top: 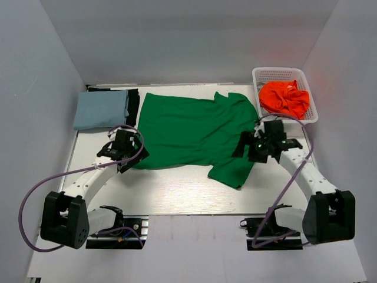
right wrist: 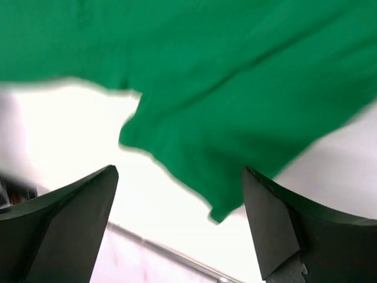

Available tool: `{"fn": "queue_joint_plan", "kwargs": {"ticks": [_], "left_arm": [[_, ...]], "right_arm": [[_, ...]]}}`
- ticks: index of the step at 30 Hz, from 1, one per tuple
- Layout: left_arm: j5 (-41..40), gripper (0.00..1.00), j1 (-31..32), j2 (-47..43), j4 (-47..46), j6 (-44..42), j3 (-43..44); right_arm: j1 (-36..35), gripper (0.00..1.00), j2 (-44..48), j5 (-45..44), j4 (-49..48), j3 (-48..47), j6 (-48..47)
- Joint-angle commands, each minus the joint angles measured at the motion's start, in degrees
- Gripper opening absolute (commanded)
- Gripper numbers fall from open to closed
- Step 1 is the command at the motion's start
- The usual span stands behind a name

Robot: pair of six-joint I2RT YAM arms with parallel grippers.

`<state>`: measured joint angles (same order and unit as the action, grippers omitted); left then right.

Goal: Fold and stack the t-shirts
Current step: Flatten out the tshirt, then grap the side of the flattened tshirt closest away from the robot with both arms

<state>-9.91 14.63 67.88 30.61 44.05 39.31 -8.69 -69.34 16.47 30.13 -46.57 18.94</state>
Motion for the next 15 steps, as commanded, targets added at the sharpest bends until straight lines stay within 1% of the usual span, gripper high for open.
{"fn": "queue_joint_plan", "kwargs": {"ticks": [1, 2, 5, 9, 11, 15], "left_arm": [[-0.2, 1.0, -0.13, -1.87, -1.34, 2.79, -2.13], [-0.2, 1.0, -0.13, -1.87, -1.34, 2.79, -2.13], [-0.2, 1.0, -0.13, -1.87, -0.29, 2.79, -2.66], [-0.81, 1.0, -0.13, -3.89, 1.46, 4.11, -3.19], [-3.26, 1.0, -0.13, -5.2, 2.25, 4.98, -3.19], [-4.59, 1.0, -0.13, -5.74, 3.05, 5.52, -3.19]], "right_arm": [[-6.5, 0.9, 1.05, -0.39, -1.12, 4.72, 5.04], [-11.04, 0.9, 1.14, -0.56, -2.43, 5.69, 5.49], [-15.46, 0.9, -2.1, -2.93, -4.56, 7.19, 7.86], [-17.15, 0.9, -3.26, -4.69, -5.44, 9.65, 11.54], [-17.06, 0.9, -2.2, -5.65, -4.3, 12.19, 13.22], [-16.45, 0.9, 1.66, -16.19, 4.39, 15.28, 19.2]]}}
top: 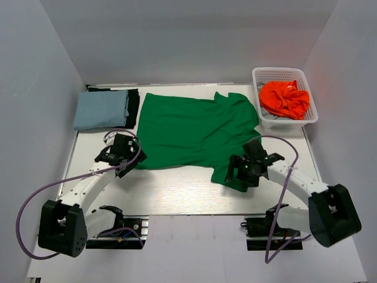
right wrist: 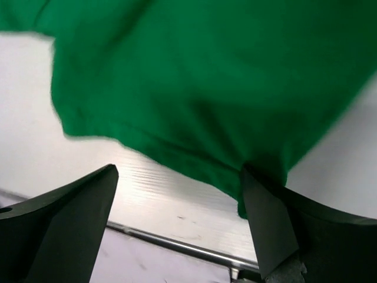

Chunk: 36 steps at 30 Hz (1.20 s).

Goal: Fold and stack the t-shirts
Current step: Grap the side of the flattened tshirt closest away from the robot with both arms

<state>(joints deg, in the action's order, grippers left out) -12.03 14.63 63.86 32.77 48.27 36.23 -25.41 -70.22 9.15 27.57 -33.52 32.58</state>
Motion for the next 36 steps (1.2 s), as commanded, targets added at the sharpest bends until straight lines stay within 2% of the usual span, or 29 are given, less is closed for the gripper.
{"fn": "queue_joint_plan", "kwargs": {"ticks": [1, 4, 8, 11, 16, 20, 21, 23, 27, 28, 30, 31, 33, 34, 36], "left_arm": [[-2.47, 1.0, -0.13, -2.24, 0.89, 1.82, -0.1], [-1.85, 1.0, -0.13, -2.24, 0.89, 1.83, -0.1], [-1.24, 1.0, -0.13, -1.72, 1.14, 1.83, -0.63], [-3.78, 1.0, -0.13, -2.5, 2.55, 2.97, -0.63], [-5.19, 1.0, -0.13, -3.21, 0.36, 4.19, -2.74], [-7.82, 0.97, -0.13, 1.0, -0.17, 5.95, -2.74], [-8.44, 0.91, -0.13, 1.79, -0.17, 5.96, -2.22], [-8.45, 0.86, -0.13, 2.94, -0.17, 6.48, -2.21], [-7.92, 0.65, -0.13, 5.04, -3.85, 6.48, -2.83], [-7.92, 0.56, -0.13, 5.05, -4.73, 6.48, -3.35], [-7.4, 0.44, -0.13, 6.63, -5.43, 6.48, -3.36], [-7.39, 0.33, -0.13, 6.63, -5.96, 6.48, -3.36], [-7.39, 0.2, -0.13, 7.6, -6.49, 6.48, -3.36], [-7.39, 0.1, -0.13, 8.56, -7.1, 6.48, -3.36], [-6.78, 0.0, -0.13, 10.23, -7.63, 6.48, -3.88]], "right_arm": [[0.53, 0.9, 4.71, -13.93, 9.67, 2.49, 6.18], [0.89, 0.9, 7.63, -16.52, 12.85, 2.32, 7.59], [0.97, 0.9, 11.05, -18.38, 11.37, -1.71, 3.91], [1.15, 0.9, 13.61, -20.92, 10.05, -4.1, 4.42], [1.15, 0.9, 14.93, -18.03, 7.76, -4.45, 4.25], [1.5, 0.9, 14.76, -19.34, 10.65, -4.02, 5.65], [1.33, 0.9, 15.19, -19.6, 11.18, -3.58, 5.92], [1.41, 0.9, 15.55, -19.61, 12.41, -2.87, 6.88], [1.41, 0.9, 17.04, -17.77, 13.3, -1.11, 8.38], [1.5, 0.89, 16.95, -15.93, 13.47, 0.19, 8.81], [1.5, 0.88, 17.04, -14.17, 13.38, 1.78, 8.73], [1.24, 0.86, 17.13, -13.37, 13.12, 2.22, 8.82], [1.41, 0.85, 16.6, -10.66, 13.03, 4.06, 8.56], [1.24, 0.82, 15.65, -9.68, 12.68, 5.21, 8.47], [1.33, 0.8, 14.67, -6.43, 11.72, 6.8, 8.38]]}}
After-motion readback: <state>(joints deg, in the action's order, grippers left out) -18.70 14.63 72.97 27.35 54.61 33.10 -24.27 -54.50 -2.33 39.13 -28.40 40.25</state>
